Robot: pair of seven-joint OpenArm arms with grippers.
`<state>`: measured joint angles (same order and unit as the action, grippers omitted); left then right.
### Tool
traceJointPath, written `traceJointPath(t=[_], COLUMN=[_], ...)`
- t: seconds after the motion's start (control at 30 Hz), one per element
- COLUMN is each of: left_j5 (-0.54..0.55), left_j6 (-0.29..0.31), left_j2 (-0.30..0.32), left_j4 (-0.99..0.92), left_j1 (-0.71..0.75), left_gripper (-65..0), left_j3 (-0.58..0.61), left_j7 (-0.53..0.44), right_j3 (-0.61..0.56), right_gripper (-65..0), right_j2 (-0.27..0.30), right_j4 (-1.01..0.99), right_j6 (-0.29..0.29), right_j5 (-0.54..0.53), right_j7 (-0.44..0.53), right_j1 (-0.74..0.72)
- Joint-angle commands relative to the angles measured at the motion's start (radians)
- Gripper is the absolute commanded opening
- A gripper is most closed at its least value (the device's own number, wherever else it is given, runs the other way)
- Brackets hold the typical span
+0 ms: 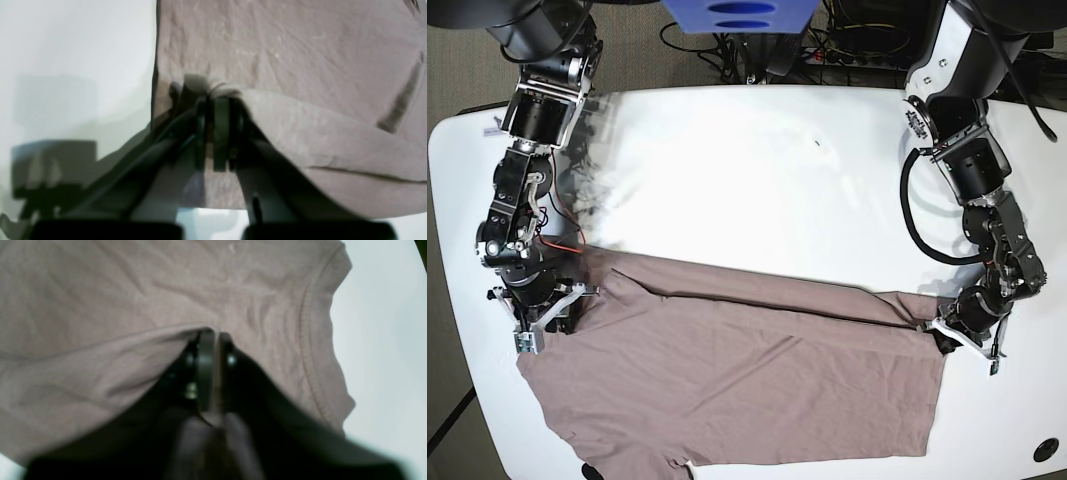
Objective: Fold the T-shirt properly
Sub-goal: 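Drag the held shirt edge further with both grippers, folding it over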
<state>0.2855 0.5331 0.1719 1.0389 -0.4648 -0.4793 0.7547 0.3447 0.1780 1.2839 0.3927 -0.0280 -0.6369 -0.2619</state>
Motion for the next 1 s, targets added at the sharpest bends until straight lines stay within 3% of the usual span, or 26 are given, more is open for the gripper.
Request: traceJointPath(t=[0.0,0.17,0.3,0.7,0.97], left_j5=[-0.001,-0.003,0.014,0.011,0.019], left_j6=[0.001,0.003,0.003,0.000,-0.007], left_j2=[0.007,0.009,0.015,0.016,0.014], left_j4=[0.029,0.032,0.043,0.066,0.081], left_j1=[-0.035,-0.030,-0.020,0.002,0.037], left_gripper=[-58.9,-44.7,-34.6,-26.6,-22.1], left_j3=[0.005,0.003,-0.008,-0.006,-0.009], left_j7=[-0.027,-0.033,-0.024,-0.074,-0.088], right_j3=[0.002,0.002,0.001,-0.006,-0.008], right_gripper=[-37.7,-21.0,-17.0,-22.0,-21.9], right_j2=[0.017,0.021,0.022,0.024,0.022], right_j4=[0.017,0.026,0.037,0.068,0.131], right_j6=[0.000,-0.005,-0.004,-0.004,-0.004], right_j5=[-0.011,-0.011,-0.013,-0.006,-0.011], right_j7=[0.057,0.091,0.085,0.077,0.075], right_j1=[-0.021,-0.010,0.005,0.074,0.135])
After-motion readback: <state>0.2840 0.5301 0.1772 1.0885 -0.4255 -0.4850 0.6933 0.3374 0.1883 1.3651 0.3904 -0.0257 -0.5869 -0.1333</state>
